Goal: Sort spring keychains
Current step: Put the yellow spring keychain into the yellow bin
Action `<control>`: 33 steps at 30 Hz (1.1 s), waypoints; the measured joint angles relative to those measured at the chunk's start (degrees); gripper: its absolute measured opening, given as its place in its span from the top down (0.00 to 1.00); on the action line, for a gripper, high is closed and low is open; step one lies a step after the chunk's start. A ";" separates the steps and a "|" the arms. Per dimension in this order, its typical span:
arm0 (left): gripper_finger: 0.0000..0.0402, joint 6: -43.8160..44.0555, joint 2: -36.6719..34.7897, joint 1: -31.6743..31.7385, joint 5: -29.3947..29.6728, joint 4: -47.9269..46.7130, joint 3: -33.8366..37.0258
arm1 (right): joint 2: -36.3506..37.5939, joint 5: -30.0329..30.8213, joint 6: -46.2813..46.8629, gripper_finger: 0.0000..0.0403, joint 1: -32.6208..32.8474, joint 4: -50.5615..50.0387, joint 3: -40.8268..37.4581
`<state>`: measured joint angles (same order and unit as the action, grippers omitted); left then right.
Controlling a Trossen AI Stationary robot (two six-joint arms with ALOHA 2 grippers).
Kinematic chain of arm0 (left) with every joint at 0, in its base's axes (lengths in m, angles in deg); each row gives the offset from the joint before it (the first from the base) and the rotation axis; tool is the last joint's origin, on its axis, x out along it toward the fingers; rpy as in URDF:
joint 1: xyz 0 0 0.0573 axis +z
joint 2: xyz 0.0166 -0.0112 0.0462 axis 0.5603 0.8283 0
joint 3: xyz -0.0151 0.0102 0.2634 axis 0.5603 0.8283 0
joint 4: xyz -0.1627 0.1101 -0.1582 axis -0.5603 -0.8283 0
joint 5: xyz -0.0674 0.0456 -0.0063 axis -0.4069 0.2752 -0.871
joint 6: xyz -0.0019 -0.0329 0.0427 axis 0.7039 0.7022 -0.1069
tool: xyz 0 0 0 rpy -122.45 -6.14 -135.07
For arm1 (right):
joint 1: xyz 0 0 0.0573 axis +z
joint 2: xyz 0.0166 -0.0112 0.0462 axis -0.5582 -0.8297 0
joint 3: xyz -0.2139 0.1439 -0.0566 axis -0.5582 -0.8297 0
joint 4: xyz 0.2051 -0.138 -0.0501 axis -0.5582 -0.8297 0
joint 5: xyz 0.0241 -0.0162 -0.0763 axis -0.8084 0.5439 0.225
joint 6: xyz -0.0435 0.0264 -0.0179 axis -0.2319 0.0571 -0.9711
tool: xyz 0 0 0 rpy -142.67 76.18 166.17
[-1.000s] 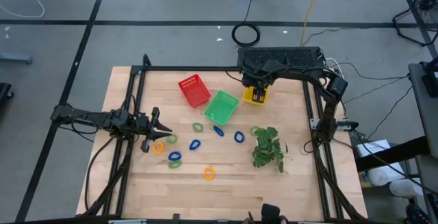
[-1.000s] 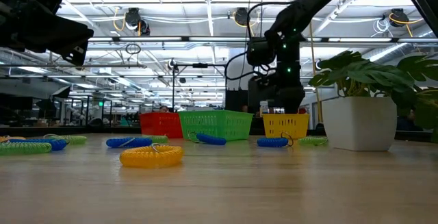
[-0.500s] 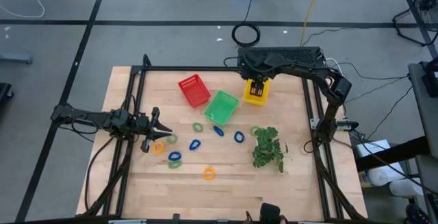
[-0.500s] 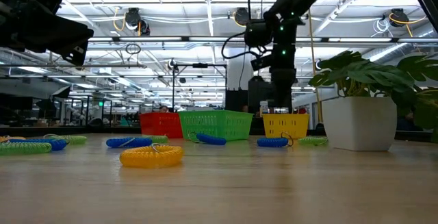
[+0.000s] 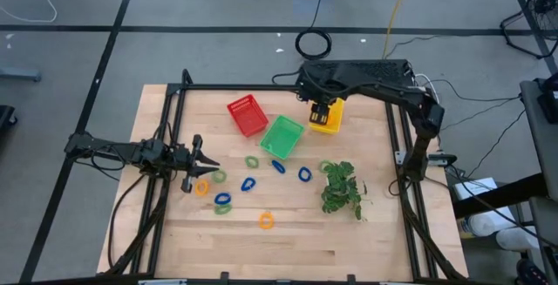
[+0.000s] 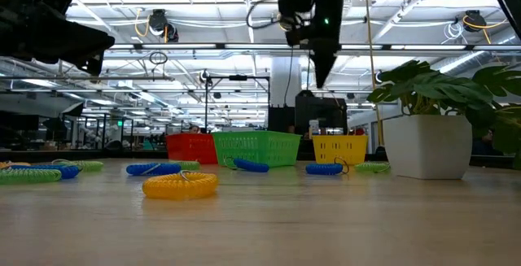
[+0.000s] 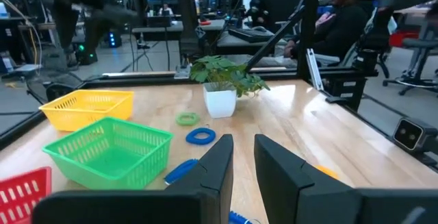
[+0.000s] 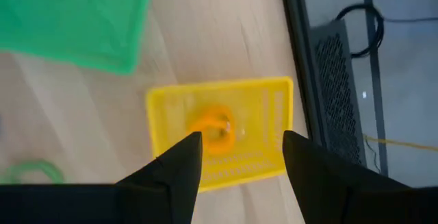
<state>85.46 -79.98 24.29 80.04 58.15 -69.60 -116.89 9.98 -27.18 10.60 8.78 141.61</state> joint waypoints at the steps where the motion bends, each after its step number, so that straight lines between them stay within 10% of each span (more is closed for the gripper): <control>1: 0.83 -0.06 0.01 0.00 0.00 0.00 0.02 | 0.00 -0.37 1.33 0.52 0.93 -0.18 1.30; 33: 0.81 6.54 0.02 0.00 0.85 2.61 -0.70 | -0.07 -5.86 31.26 0.52 28.09 17.36 14.55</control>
<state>91.99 -79.97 24.29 80.89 60.76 -70.30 -116.96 4.12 4.08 38.68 26.15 156.16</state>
